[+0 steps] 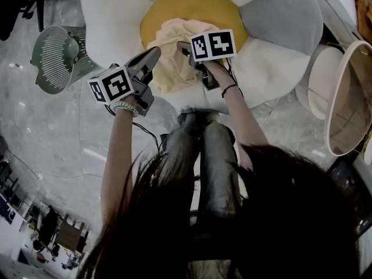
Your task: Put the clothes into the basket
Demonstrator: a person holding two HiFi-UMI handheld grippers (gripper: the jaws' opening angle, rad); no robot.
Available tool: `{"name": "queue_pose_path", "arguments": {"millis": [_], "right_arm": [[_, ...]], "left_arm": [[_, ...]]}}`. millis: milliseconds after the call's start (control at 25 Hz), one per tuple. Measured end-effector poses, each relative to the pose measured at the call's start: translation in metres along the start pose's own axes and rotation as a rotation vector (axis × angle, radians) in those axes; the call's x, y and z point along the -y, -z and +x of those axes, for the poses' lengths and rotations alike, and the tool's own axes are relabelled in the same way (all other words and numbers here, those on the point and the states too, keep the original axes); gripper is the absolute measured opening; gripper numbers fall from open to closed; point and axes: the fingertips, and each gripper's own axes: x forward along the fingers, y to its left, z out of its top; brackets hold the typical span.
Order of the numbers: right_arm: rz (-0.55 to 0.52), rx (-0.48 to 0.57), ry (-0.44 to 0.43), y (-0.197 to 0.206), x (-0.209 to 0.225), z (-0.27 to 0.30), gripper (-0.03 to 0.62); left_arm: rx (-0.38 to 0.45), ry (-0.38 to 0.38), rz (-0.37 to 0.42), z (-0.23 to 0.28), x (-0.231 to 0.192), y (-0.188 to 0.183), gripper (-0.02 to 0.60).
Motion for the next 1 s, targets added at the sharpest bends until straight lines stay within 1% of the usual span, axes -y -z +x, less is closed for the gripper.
{"name": "queue_pose_path", "arguments": {"millis": [320,440,560,680,760,840,920,1000], "right_arm": [[-0.064,-0.050,-0.004,0.005,-0.005,0.031,0.236],[-0.079,-0.087,0.044,0.006,0.000,0.042,0.235],[-0.114,-0.121,0.101,0.007,0.007,0.052,0.235],[-0.153,-0.140,0.135,0.008,0.013,0.058,0.230],[-0.183,-0.143,0.157,0.006,0.017,0.059,0.197],[-0.198,-0.144,0.174,0.006,0.020,0.059,0.143],[-0.208,-0.142,0.176,0.007,0.019,0.056,0.101],[-0.198,-0.130,0.169,0.009,0.016,0.051,0.080]], "left_arm": [[0.014,-0.010,-0.009,0.009,-0.024,0.006,0.011],[0.019,-0.010,-0.015,0.010,-0.032,0.009,0.011],[0.030,-0.015,-0.020,0.010,-0.041,0.010,0.011],[0.047,-0.018,-0.020,0.011,-0.046,0.012,0.011],[0.056,-0.018,-0.019,0.012,-0.048,0.011,0.011],[0.061,-0.017,-0.022,0.012,-0.049,0.010,0.011],[0.065,-0.017,-0.028,0.011,-0.048,0.012,0.011],[0.066,-0.014,-0.035,0.009,-0.044,0.015,0.011]]}}
